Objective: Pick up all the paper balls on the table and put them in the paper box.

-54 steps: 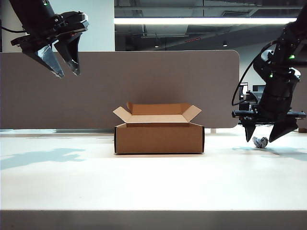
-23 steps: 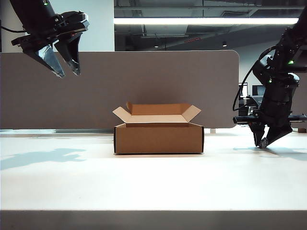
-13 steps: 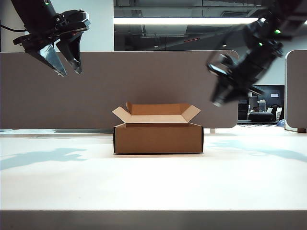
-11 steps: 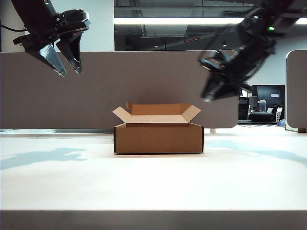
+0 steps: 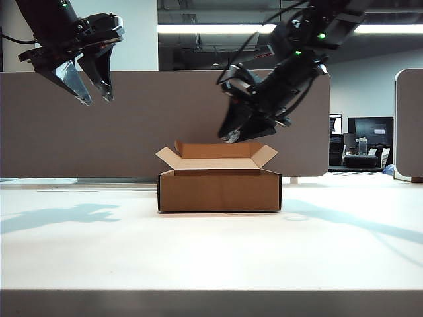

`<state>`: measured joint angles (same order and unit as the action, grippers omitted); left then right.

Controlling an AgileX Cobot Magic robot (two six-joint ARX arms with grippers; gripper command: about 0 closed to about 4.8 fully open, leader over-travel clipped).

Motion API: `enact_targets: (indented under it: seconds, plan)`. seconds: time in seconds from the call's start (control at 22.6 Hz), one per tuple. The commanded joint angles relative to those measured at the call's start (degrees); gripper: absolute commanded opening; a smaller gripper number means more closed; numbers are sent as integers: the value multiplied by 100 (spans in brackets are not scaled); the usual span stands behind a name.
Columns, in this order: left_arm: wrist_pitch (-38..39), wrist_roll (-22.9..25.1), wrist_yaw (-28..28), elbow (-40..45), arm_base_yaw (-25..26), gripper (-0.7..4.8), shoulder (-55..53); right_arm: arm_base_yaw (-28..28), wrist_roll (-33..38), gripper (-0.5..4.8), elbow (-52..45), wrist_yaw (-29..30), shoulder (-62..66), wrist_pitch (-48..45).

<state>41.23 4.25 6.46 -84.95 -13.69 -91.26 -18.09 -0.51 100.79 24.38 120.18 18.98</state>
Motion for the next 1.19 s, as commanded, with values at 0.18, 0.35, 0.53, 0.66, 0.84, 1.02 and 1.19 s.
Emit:
enact_targets:
  seconds: [0.18,0.35,0.53,0.66,0.84,1.02,1.19]
  plan:
    - [59,24,22,-11,0,214,22,-212,-122,312,22,-330,-42,-68]
    - [122,26,155,-11,0,153,24,-208,-103,320,26,-330,-98,59]
    - [109,24,570,-11,0,80,94,-166,-33,220,26,-706,-323,455]
    - [142,-9,581,-9,-2,47,341,-142,-98,111,24,-1235,-649,800]
    - [155,-22,577,-7,-11,-6,695,-74,-125,61,20,-1292,-1019,909]
    - [157,2,470,107,-11,-5,1388,-28,-125,-2,17,-1290,-1602,1161]
    - [229,20,186,721,-11,-6,2524,-28,-146,-2,-22,-1392,-2326,1788]
